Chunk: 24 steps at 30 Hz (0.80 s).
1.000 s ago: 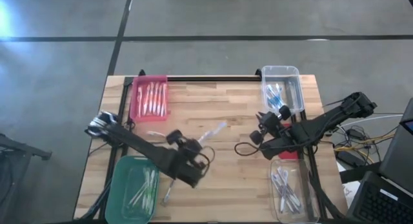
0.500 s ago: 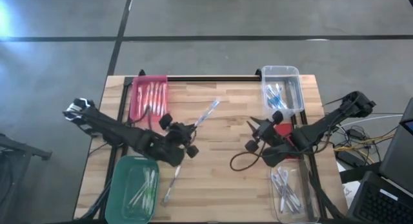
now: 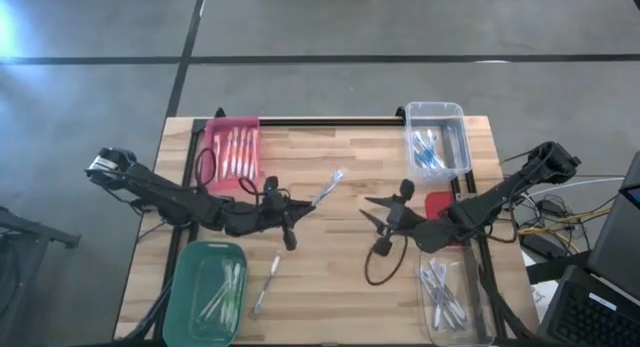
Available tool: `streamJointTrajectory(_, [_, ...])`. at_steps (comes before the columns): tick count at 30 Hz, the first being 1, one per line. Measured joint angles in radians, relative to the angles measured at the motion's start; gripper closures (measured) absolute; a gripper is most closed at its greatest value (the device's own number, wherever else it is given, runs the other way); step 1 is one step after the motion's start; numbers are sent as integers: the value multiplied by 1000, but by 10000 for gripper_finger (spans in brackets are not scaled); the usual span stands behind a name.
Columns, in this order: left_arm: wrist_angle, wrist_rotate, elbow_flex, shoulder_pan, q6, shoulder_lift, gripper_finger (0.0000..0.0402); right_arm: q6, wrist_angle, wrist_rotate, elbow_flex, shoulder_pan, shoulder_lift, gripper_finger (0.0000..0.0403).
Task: Pick & Place Toothbrushes
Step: Put the blue toothbrush into the top transparent bin
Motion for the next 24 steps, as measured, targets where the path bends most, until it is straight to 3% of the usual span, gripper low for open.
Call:
streamJointTrajectory(6, [136, 125, -65, 0, 69, 1, 378, -140, 273, -153, -57, -2, 0, 228])
streamJointTrajectory(14, [387, 348, -144, -1, 152, 1, 378, -75, 301, -287, -59, -2, 1, 204])
streamJointTrajectory(24, [405, 356, -151, 2, 203, 1, 378, -216, 622, -314, -39, -2, 161, 193])
